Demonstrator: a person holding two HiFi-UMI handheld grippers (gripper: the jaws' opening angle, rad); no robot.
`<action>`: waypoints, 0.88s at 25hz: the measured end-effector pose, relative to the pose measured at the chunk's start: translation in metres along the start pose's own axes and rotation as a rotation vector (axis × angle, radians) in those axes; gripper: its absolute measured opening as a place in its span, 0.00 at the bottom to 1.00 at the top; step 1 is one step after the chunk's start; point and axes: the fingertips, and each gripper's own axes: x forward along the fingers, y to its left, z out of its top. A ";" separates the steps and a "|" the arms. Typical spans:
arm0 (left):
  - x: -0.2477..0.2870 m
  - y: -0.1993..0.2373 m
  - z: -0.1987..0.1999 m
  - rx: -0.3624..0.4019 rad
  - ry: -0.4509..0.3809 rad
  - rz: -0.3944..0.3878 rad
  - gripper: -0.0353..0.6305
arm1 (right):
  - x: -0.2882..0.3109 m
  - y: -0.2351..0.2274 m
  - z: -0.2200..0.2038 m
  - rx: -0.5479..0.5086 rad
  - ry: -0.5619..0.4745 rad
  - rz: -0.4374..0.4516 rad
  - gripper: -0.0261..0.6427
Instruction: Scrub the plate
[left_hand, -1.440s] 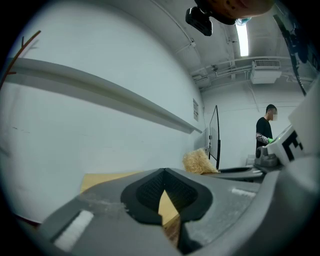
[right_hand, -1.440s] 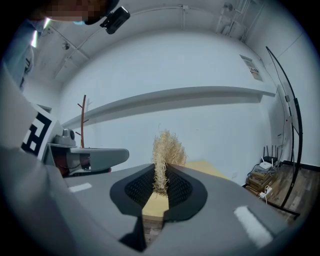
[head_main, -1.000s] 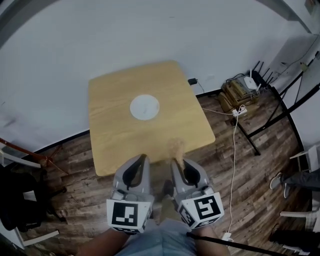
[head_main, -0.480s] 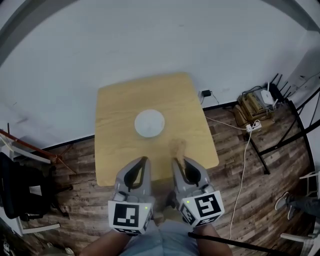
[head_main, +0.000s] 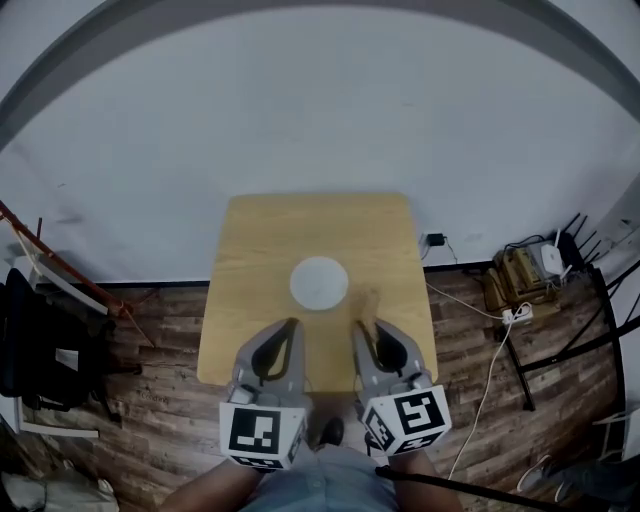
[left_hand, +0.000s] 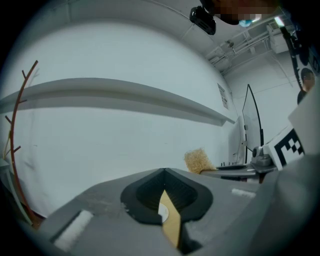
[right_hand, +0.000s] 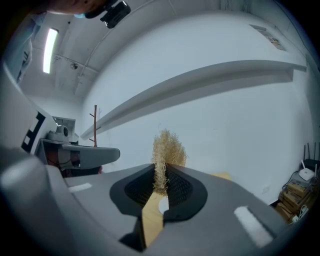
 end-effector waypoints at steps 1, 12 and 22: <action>0.001 0.004 0.001 0.008 -0.005 0.007 0.08 | 0.003 0.000 0.002 -0.004 -0.003 0.005 0.11; 0.045 0.037 -0.015 -0.061 0.046 0.036 0.08 | 0.054 -0.024 0.007 -0.021 0.025 -0.003 0.11; 0.084 0.086 -0.057 -0.110 0.131 0.043 0.08 | 0.110 -0.032 -0.030 0.000 0.121 -0.018 0.11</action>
